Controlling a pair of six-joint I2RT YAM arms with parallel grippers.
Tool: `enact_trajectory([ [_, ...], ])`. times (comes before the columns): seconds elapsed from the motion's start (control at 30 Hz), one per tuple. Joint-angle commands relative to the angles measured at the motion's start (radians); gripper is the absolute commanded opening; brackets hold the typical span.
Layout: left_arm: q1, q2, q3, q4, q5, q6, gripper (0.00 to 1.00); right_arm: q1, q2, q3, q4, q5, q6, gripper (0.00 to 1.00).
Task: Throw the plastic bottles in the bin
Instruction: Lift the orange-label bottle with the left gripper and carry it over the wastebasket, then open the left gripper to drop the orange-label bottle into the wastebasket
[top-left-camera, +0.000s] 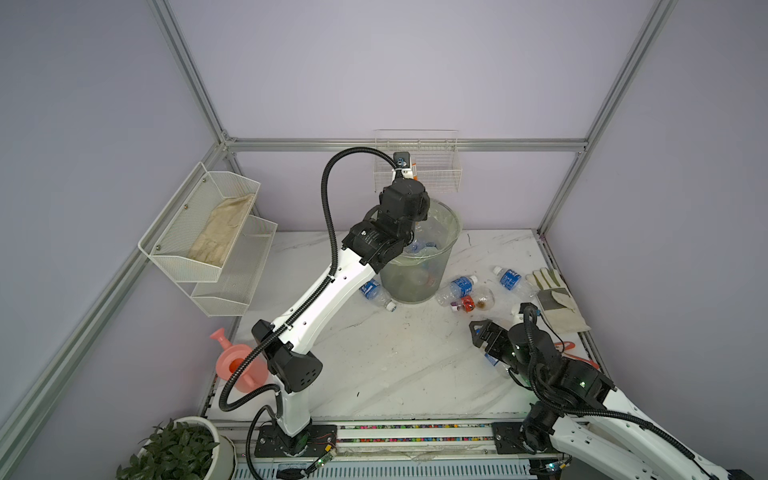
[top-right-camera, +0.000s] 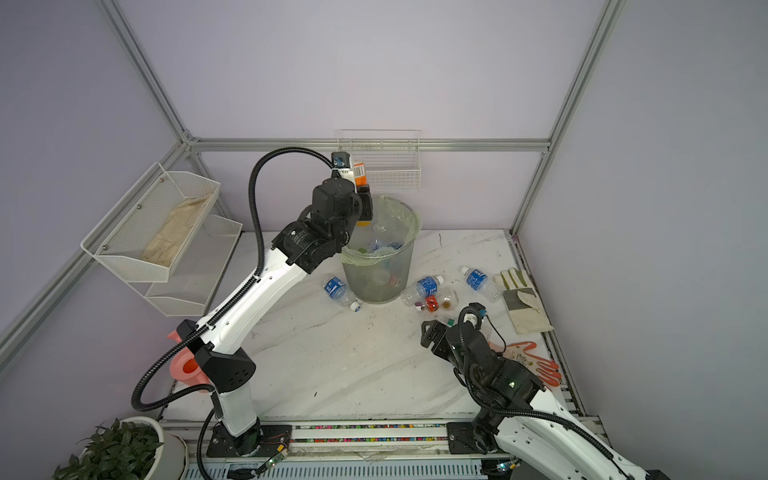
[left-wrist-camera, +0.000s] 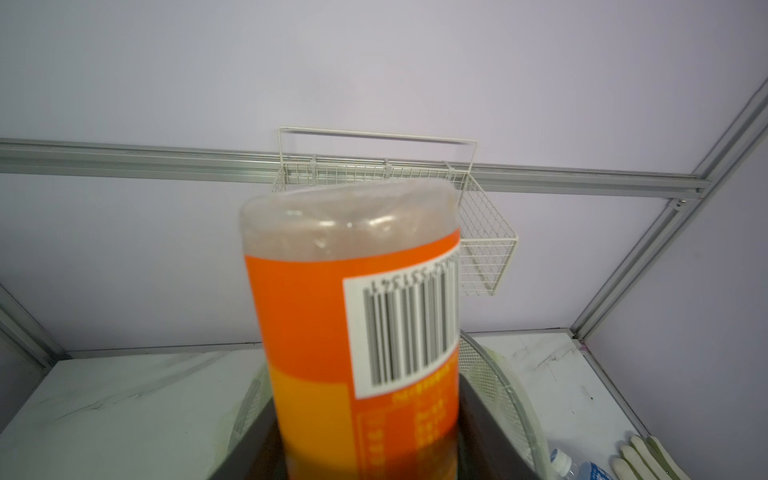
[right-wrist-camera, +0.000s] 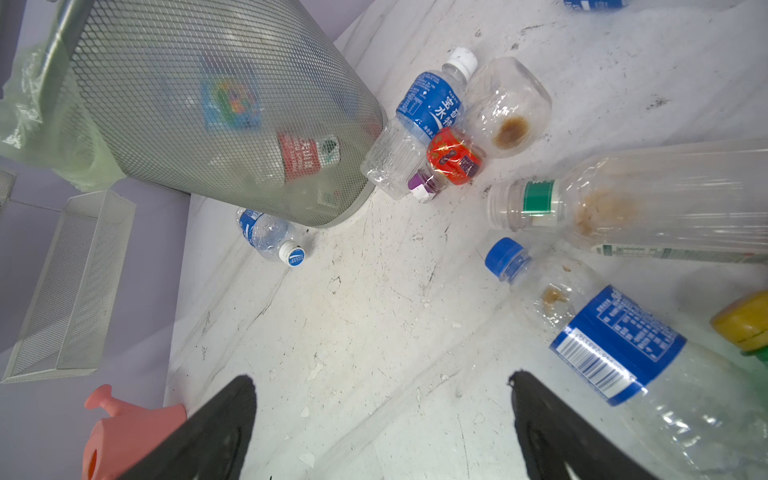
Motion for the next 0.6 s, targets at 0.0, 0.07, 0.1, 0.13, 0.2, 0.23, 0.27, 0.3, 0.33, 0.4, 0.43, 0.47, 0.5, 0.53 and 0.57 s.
enact_trajectory([
  [0.0, 0.048, 0.061, 0.132, -0.012, 0.009, 0.087, 0.27, 0.0, -0.003, 0.012, 0.0, 0.01, -0.002, 0.97],
  [0.07, 0.053, 0.095, 0.159, -0.028, 0.013, 0.135, 0.79, 0.001, -0.006, 0.012, 0.0, 0.007, -0.002, 0.97],
  [0.1, 0.053, 0.095, 0.168, -0.038, 0.018, 0.146, 0.9, 0.0, -0.008, 0.009, 0.0, 0.004, -0.002, 0.97],
  [0.13, 0.051, 0.082, 0.165, -0.044, 0.036, 0.145, 1.0, 0.0, -0.009, 0.008, 0.0, 0.002, -0.002, 0.97],
  [0.2, 0.048, 0.04, 0.133, -0.027, 0.057, 0.124, 1.0, 0.0, -0.016, 0.002, 0.002, 0.002, -0.001, 0.97],
  [0.23, 0.046, 0.015, 0.114, -0.016, 0.061, 0.111, 1.0, 0.0, -0.017, -0.001, 0.005, 0.002, -0.001, 0.97],
  [0.27, 0.043, -0.009, 0.094, -0.004, 0.063, 0.1, 1.0, 0.0, -0.016, -0.004, 0.009, 0.002, 0.0, 0.97],
  [0.3, 0.041, -0.028, 0.08, 0.004, 0.062, 0.094, 1.0, 0.0, -0.016, -0.007, 0.012, 0.001, -0.001, 0.97],
  [0.33, 0.038, -0.049, 0.063, 0.012, 0.06, 0.087, 1.0, 0.0, -0.012, -0.007, 0.014, -0.001, 0.002, 0.97],
  [0.4, 0.031, -0.08, 0.036, 0.02, 0.064, 0.08, 1.0, 0.0, -0.004, -0.007, 0.016, -0.004, 0.006, 0.97],
  [0.43, 0.026, -0.093, 0.027, 0.02, 0.065, 0.077, 1.0, 0.0, 0.0, -0.004, 0.016, -0.006, 0.007, 0.97],
  [0.47, 0.02, -0.106, 0.017, 0.02, 0.064, 0.076, 1.0, 0.001, 0.002, -0.001, 0.014, -0.007, 0.01, 0.97],
  [0.5, 0.015, -0.118, 0.005, 0.02, 0.063, 0.074, 1.0, 0.0, 0.003, -0.001, 0.011, -0.008, 0.014, 0.97],
  [0.53, 0.009, -0.132, -0.01, 0.02, 0.062, 0.068, 1.0, 0.0, 0.003, 0.0, 0.007, -0.007, 0.022, 0.97],
  [0.57, 0.002, -0.147, -0.03, 0.022, 0.063, 0.061, 1.0, 0.0, 0.001, 0.0, 0.004, -0.006, 0.027, 0.97],
])
